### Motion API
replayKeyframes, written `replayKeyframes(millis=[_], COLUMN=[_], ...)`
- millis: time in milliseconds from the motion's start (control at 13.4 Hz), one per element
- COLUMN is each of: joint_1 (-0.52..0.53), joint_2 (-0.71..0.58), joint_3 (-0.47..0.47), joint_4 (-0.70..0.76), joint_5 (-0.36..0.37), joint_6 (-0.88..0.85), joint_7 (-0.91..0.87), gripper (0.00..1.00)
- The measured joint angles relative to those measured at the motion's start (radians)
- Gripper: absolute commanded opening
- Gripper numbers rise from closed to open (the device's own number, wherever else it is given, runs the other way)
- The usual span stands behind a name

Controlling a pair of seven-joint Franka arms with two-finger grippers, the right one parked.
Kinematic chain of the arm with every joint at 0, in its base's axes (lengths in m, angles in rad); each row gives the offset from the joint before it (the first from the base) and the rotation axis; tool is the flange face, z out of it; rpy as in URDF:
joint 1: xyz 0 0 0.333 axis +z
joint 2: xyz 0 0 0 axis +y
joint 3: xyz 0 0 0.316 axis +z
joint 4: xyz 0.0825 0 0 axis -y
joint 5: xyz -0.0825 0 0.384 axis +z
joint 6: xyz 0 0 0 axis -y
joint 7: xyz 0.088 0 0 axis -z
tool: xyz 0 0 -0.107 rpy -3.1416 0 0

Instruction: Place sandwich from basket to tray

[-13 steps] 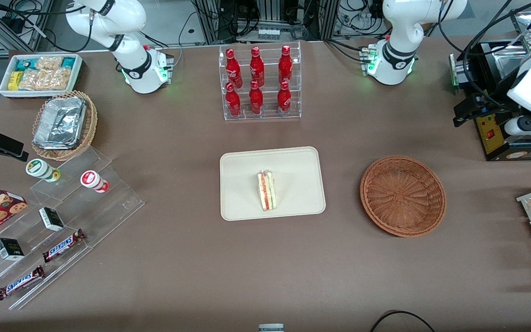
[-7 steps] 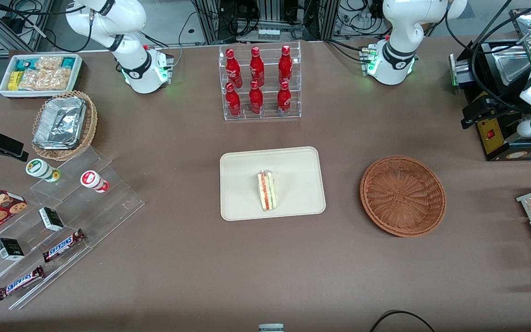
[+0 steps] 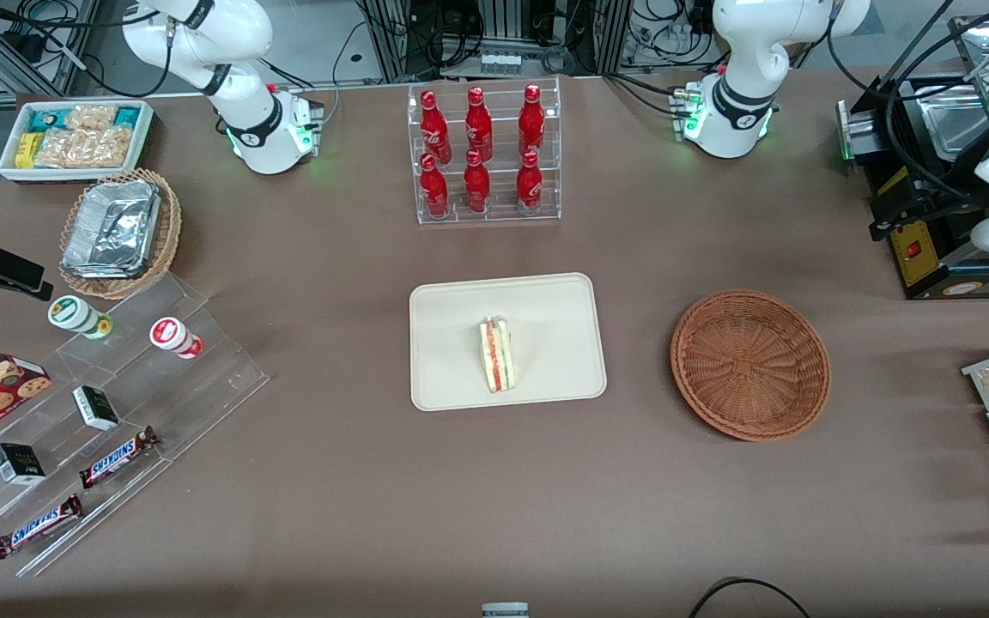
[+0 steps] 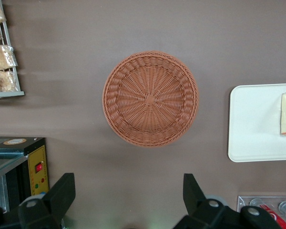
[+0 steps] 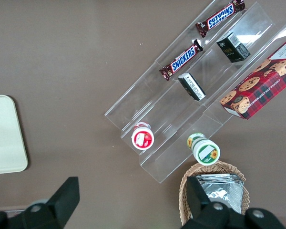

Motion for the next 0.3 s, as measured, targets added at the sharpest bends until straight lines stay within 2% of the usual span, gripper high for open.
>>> replayKeyframes(millis=[299], joint_1=[0.004], joint_2=[-0.022], joint_3=[0.002], joint_4=[-0.023], joint_5=[0.000], joint_6=[0.004], joint_7=[0.000], gripper=[1.00])
